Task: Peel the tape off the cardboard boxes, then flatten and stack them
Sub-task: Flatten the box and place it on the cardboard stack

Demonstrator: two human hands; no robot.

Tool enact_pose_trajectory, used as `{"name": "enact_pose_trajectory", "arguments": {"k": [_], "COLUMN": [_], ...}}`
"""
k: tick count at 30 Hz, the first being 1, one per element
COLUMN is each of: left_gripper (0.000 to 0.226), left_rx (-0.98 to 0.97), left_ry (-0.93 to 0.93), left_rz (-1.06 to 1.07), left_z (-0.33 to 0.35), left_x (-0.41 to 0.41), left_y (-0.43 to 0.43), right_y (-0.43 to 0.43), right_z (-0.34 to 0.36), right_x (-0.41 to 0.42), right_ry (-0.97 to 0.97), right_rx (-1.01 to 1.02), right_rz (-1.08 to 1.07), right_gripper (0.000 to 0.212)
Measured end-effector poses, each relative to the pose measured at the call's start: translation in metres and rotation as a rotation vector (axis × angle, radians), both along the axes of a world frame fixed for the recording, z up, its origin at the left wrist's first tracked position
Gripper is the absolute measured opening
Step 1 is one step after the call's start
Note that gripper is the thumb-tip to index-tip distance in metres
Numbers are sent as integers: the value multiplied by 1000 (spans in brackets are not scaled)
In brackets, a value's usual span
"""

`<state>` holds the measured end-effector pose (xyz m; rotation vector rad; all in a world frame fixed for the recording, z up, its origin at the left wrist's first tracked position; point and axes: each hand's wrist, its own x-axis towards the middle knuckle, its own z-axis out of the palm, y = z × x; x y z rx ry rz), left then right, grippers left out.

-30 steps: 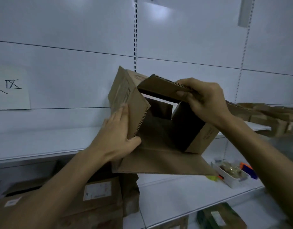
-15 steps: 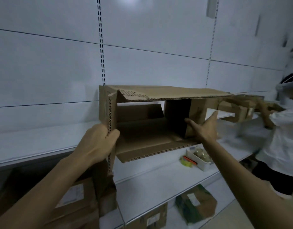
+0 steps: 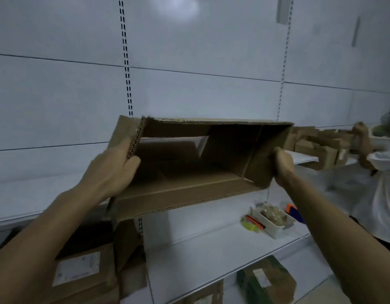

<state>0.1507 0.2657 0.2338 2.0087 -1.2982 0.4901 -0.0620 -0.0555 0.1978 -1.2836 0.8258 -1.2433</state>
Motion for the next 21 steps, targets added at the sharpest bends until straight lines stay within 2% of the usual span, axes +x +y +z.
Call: {"name": "enact_pose_trajectory", "arguments": {"k": [2, 4, 5, 7, 9, 11, 13, 17, 18, 19, 21], "left_gripper": [37, 32, 41, 61, 64, 60, 55, 53, 53, 53, 53], "left_rx": [31, 123, 205, 435, 657, 794, 868, 863, 851, 843, 822], "left_ry": [-62, -98, -132, -233, -297, -301, -260, -259, -250, -238, -219], "left_rz": [-60, -128, -143, -84, 28, 101, 132, 171, 174, 177, 182], "left_z": [16, 24, 23, 10, -14, -38, -55, -72, -74, -77, -83], "left_x": [-16, -37, -49, -67, -74, -73, -72, -81, -83, -84, -82], "left_y": [-10, -25, -35, -60, -86, -105, -114, -119, -118, -116, -108], "right_y": [-21, -44, -50, -54, -59, -62, -61, -48, -46, -45, -41], "right_z": [-14, -40, -51, -71, -87, -97, -101, -99, -97, -96, -94], "right_x": [-10, -14, -17, -26, -33, -38, -38, -35, -35, -35, -36], "right_ry": [-109, -174, -208, -280, -379, -462, -526, -523, -501, -465, -408], "right_rx": [123, 218, 269, 368, 429, 468, 461, 482, 490, 505, 577], "right_rz": [18, 60, 79, 107, 183, 278, 309, 299, 319, 330, 354], "right_gripper": [18, 28, 35, 42, 46, 49, 57, 93, 90, 78, 42]}}
